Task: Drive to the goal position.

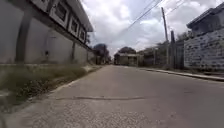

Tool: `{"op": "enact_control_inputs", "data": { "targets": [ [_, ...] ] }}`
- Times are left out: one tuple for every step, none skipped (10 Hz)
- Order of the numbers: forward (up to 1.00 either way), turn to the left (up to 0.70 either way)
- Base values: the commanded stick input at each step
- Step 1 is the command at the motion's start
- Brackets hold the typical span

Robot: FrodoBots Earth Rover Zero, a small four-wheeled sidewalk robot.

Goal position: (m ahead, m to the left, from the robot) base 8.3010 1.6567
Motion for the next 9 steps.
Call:
{"op": "enact_control_inputs", "data": {
  "targets": [
    [0.98, -0.04],
    [0.98, -0.16],
    [0.98, -0.14],
    [0.97, -0.08],
    [0.95, -0.01],
    [0.91, 0.0],
    [0.94, 0.0],
    [0.96, 0.0],
    [0.95, 0.0]
  ]
}}
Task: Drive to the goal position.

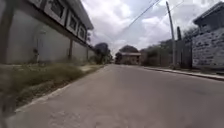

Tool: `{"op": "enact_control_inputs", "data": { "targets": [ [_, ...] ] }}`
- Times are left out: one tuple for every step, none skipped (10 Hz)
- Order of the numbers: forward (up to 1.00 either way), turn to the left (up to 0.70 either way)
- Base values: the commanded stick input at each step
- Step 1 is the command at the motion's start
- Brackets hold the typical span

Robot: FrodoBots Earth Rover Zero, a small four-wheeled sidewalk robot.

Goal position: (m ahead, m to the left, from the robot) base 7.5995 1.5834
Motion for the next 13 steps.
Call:
{"op": "enact_control_inputs", "data": {
  "targets": [
    [0.93, 0.0],
    [0.99, 0.0],
    [1.0, 0.0],
    [1.0, 0.0],
    [1.0, 0.0],
    [1.0, 0.0],
    [1.0, -0.04],
    [1.0, -0.29],
    [1.0, -0.38],
    [1.0, -0.18],
    [1.0, 0.0],
    [1.0, 0.0],
    [1.0, 0.0]
  ]
}}
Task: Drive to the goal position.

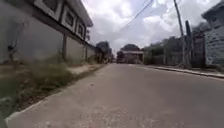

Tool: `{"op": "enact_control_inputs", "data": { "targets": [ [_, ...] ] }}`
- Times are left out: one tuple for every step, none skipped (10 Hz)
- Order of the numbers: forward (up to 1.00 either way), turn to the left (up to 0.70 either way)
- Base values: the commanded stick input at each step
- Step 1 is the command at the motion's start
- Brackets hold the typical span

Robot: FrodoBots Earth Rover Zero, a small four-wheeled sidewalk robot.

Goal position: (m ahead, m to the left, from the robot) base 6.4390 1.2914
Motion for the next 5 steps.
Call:
{"op": "enact_control_inputs", "data": {
  "targets": [
    [1.0, 0.0],
    [1.0, 0.0],
    [1.0, 0.0],
    [1.0, 0.0],
    [1.0, 0.0]
  ]
}}
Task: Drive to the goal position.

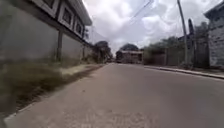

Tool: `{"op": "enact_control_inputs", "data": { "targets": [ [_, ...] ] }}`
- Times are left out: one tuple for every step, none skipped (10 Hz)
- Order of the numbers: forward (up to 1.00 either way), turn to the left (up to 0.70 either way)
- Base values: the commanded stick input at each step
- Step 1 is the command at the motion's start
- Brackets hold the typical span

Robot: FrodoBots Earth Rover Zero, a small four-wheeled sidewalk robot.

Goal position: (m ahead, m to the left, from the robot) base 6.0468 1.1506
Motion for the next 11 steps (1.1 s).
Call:
{"op": "enact_control_inputs", "data": {
  "targets": [
    [1.0, 0.0],
    [1.0, 0.0],
    [1.0, 0.0],
    [1.0, 0.0],
    [1.0, 0.0],
    [1.0, 0.0],
    [1.0, 0.0],
    [1.0, 0.0],
    [1.0, 0.0],
    [1.0, 0.0],
    [1.0, 0.0]
  ]
}}
